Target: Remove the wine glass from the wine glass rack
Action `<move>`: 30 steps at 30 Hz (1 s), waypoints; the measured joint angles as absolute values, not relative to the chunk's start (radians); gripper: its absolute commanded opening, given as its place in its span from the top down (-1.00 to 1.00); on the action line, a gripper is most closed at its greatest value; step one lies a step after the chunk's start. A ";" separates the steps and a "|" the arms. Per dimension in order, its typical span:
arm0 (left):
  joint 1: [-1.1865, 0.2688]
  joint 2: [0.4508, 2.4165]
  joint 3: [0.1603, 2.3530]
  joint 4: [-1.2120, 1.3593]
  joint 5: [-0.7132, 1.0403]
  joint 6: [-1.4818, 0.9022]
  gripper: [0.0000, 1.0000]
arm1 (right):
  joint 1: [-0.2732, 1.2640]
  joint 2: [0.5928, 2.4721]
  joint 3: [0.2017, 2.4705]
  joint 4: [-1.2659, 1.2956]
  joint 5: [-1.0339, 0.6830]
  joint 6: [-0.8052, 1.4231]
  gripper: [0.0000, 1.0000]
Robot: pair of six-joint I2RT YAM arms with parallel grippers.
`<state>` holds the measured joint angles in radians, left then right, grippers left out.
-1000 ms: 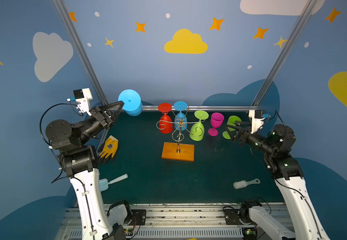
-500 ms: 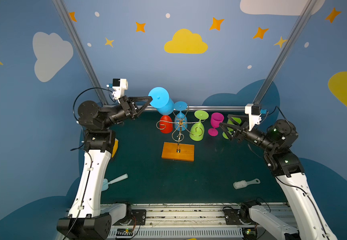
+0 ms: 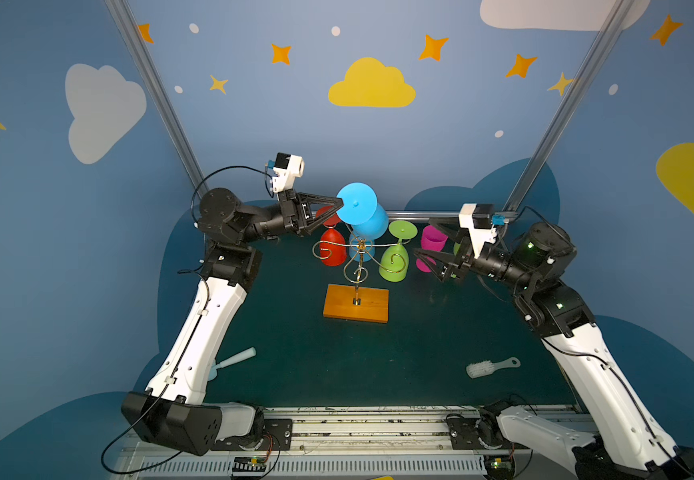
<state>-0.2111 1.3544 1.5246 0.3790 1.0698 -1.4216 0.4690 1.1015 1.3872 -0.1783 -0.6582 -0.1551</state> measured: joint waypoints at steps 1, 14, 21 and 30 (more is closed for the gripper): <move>-0.215 1.359 1.524 0.385 1.073 -1.426 0.95 | 0.481 1.113 1.394 -0.179 -0.656 -0.178 -0.73; -0.239 1.382 1.530 0.420 1.104 -1.460 0.95 | 0.534 1.247 1.449 -0.160 -0.599 -0.382 -0.79; -0.250 1.382 1.530 0.419 1.104 -1.462 0.95 | 0.556 1.309 1.496 -0.144 -0.595 -0.406 -0.80; -0.259 1.382 1.530 0.419 1.104 -1.463 0.95 | 0.594 1.371 1.525 -0.132 -0.592 -0.413 -0.79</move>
<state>-0.2588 1.3819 1.5295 0.4194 1.1038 -1.4628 0.5941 1.3708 1.5253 -0.1322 -0.5922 -0.4133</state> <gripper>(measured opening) 0.048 0.897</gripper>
